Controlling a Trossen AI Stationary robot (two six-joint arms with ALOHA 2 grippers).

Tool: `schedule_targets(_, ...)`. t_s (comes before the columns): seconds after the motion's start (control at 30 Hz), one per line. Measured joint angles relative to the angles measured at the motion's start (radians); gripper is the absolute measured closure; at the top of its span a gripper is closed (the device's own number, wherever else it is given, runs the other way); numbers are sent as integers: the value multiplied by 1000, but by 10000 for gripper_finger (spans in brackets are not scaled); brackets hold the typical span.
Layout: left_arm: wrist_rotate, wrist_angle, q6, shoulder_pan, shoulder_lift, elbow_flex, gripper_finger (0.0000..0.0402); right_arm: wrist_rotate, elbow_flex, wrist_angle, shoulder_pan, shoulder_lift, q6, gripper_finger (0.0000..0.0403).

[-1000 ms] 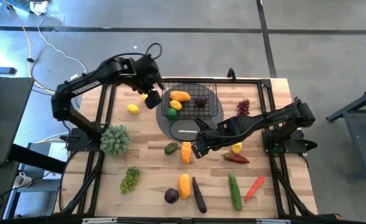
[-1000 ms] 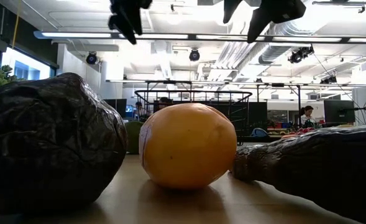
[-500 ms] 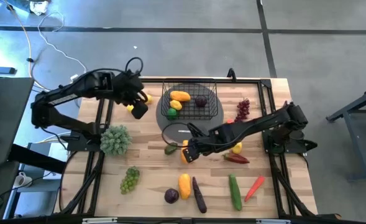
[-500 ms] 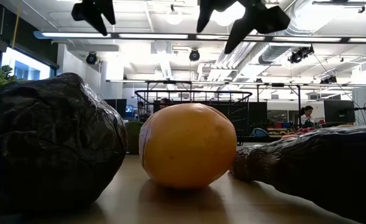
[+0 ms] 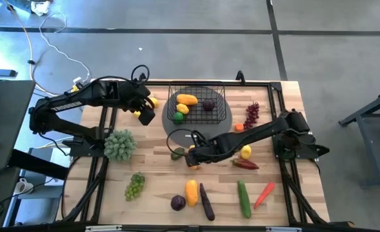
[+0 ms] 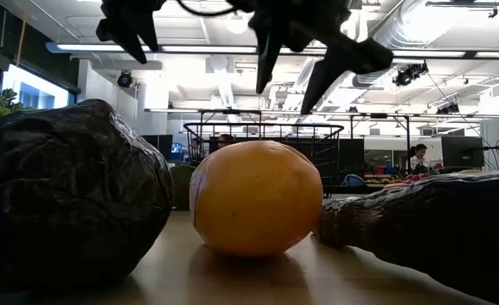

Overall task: Build produce basket
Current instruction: Put the yellow mango into the wire basket

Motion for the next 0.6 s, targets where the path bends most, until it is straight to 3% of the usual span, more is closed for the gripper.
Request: schedule_targets(0.6,4,23,62,0,0,0,145,-22,0,99,-45,106,85,164)
